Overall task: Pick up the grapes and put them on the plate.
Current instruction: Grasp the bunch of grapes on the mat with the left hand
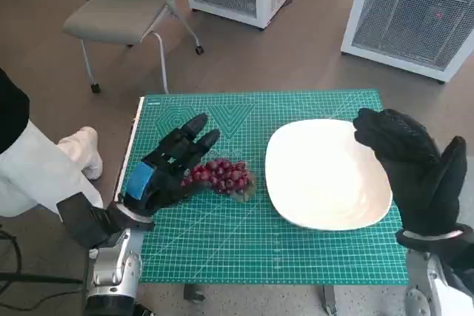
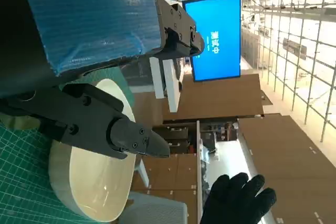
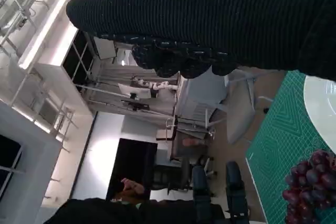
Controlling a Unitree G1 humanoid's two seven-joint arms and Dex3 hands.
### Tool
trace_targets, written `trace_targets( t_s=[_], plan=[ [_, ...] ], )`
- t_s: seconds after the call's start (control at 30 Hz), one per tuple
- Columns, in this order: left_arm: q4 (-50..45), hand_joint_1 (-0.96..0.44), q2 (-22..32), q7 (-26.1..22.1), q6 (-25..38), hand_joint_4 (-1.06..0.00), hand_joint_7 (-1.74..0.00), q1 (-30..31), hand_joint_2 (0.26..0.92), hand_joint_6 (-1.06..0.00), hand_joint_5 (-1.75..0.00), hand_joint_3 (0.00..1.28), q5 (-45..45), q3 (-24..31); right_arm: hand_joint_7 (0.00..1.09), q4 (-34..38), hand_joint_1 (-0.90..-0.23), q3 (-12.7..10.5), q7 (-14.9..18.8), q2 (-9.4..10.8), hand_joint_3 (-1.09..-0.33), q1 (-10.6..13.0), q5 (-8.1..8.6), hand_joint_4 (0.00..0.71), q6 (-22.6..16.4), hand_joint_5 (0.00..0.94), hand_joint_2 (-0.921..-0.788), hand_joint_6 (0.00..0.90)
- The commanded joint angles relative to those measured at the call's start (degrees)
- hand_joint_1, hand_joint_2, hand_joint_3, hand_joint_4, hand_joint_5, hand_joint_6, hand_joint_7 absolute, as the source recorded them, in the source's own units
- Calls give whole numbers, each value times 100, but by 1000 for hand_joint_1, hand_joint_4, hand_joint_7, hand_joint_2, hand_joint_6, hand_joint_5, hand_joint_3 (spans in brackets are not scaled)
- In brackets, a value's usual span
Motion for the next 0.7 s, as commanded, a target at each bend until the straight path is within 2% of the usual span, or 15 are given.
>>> trace_targets(
  t_s=[0.03, 0.13, 0.2, 0.27, 0.33, 0.37, 0.43, 0.53, 0.7],
  plan=[
    [-90, -233, 83, 35, -87, -293, 0, -4, 857, -359, 0, 0, 101, -18, 1035, 33, -320, -4, -42, -4, -602, 86, 15, 376, 85, 906, -921, 265],
    [-116, -239, 132, 185, -343, -284, 0, 46, 857, -351, 0, 0, 455, -118, 1035, 46, -321, -12, -33, -6, -602, 85, 26, 376, 82, 906, -921, 265],
    [-173, -257, 300, 581, -734, -265, 0, 118, 855, -329, 0, 1, 1251, -300, 1035, 50, -321, -16, -30, -7, -602, 85, 30, 376, 81, 906, -921, 265],
    [-544, -286, 674, 1284, -888, -223, 0, 257, 849, -288, 0, 2, 2726, -597, 1035, 56, -321, -19, -28, -8, -602, 85, 33, 376, 80, 906, -921, 265],
    [-1255, -306, 1062, 1870, -467, -150, 0, 440, 834, -223, 1, 3, 4292, -915, 1035, 65, -321, -22, -27, -10, -602, 83, 33, 376, 79, 906, -921, 265],
    [-1592, -307, 1170, 1984, -144, -113, 0, 513, 823, -191, 1, 3, 4834, -1039, 1034, 69, -321, -22, -27, -10, -602, 81, 32, 376, 78, 906, -921, 265],
    [-2104, -287, 1227, 1933, 506, -54, -1, 597, 793, -143, 1, 2, 5444, -1214, 1034, 74, -321, -21, -29, -9, -602, 77, 31, 376, 78, 906, -921, 265],
    [-2445, -244, 1140, 1636, 1190, -17, -9, 569, 749, -130, 1, 1, 5726, -1390, 1034, 74, -320, -15, -37, -4, -602, 69, 24, 376, 80, 906, -921, 265],
    [-2581, -192, 983, 1376, 1752, -2, -24, 468, 713, -157, 1, 0, 5874, -1550, 1035, 45, -320, 5, -63, 8, -603, 65, 5, 376, 91, 907, -921, 265]
  ],
)
